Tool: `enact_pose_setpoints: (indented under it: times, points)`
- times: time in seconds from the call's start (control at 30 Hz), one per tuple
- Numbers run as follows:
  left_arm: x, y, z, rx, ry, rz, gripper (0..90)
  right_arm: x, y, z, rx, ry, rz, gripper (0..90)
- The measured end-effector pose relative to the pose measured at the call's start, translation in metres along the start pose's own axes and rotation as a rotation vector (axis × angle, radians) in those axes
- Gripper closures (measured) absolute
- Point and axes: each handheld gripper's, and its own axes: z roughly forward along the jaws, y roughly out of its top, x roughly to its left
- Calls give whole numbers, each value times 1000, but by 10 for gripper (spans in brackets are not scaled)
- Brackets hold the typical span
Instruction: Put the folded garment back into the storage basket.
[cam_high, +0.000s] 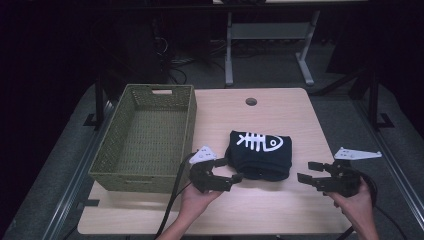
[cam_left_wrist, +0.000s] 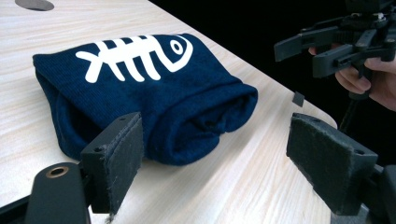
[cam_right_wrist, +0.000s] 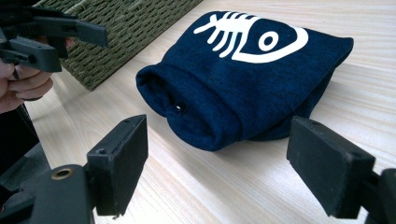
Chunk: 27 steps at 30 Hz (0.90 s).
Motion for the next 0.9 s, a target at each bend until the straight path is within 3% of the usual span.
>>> enact_pose_setpoints:
  times: [0.53,0.67,0.9]
  points:
    - [17,19,17,25,41,-28,190,-5,22,10,33,2,0,205]
    - [21,22,21,26,46,-48,192,-8,26,12,35,5,13,208]
    - [34,29,28,39,92,-87,199,-13,38,17,51,-10,33,211]
